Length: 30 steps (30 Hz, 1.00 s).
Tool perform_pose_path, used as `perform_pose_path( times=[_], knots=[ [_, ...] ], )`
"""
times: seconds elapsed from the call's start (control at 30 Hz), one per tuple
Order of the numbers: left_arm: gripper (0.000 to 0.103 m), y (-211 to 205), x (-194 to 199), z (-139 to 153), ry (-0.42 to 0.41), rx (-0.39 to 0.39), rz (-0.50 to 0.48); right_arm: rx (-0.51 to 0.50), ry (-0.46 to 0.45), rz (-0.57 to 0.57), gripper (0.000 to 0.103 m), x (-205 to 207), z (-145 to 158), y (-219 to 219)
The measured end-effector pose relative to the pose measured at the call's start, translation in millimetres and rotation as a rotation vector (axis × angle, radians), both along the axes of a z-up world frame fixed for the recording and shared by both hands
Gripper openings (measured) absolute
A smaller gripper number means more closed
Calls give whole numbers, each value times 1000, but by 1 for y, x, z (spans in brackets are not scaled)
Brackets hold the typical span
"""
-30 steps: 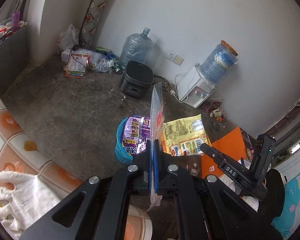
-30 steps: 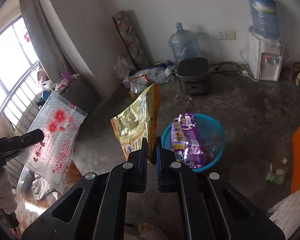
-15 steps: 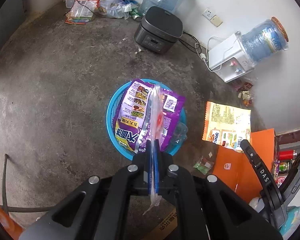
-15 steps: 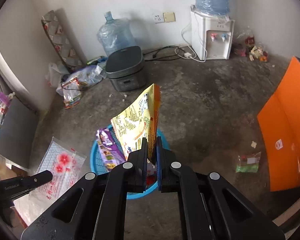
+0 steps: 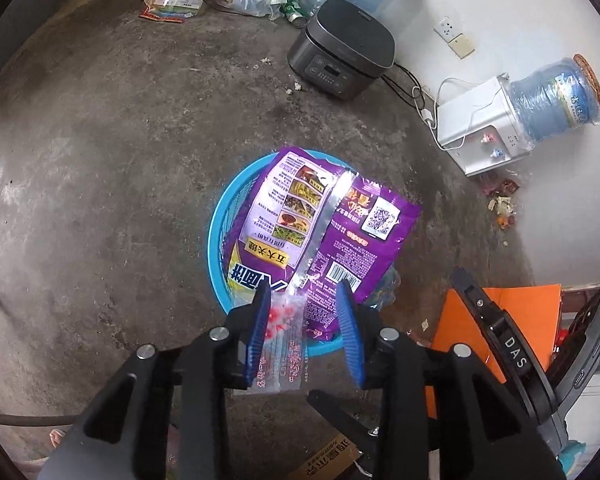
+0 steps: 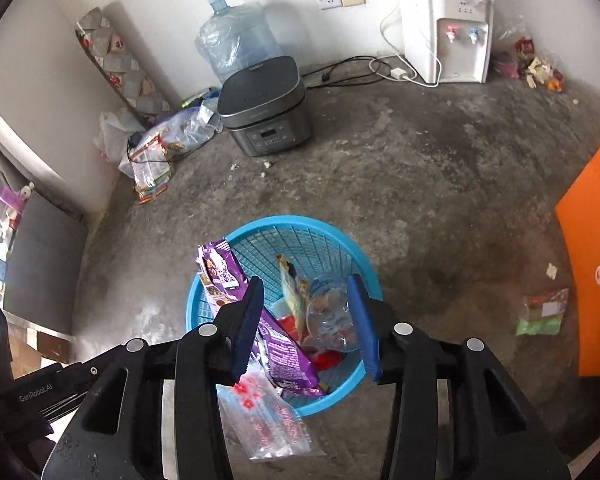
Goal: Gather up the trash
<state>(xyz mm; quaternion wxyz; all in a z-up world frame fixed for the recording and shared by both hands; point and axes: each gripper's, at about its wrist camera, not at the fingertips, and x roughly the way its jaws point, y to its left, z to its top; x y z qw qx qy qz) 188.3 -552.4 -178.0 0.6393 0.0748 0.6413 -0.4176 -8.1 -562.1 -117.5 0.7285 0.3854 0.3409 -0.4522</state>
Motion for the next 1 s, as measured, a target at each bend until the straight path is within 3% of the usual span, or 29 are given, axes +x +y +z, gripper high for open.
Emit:
perform_pose_path(
  times=[0.27,0.4,0.5,0.57,0.7,0.9,1.0],
  knots=[
    [33,31,14,64,-71,-93,8,82,-158,-12,42,-33,17,31],
    [33,68,21,111,-131,-130,-13,163,-109,45,42,-32,-8,64],
    [37,110,24,155,-210,-175,-27,238,-41,119,42,-20,-37,91],
    [45,142,22,182,-270,-209,-24,231,71,231,43,1,-58,115],
    [56,215,17,219,-343,-249,21,302,215,370,51,27,-124,147],
    [61,307,2,241,-408,-253,78,543,376,304,54,3,-224,151],
    [64,344,-4,239,-404,-237,127,672,394,249,63,-9,-265,154]
  ],
)
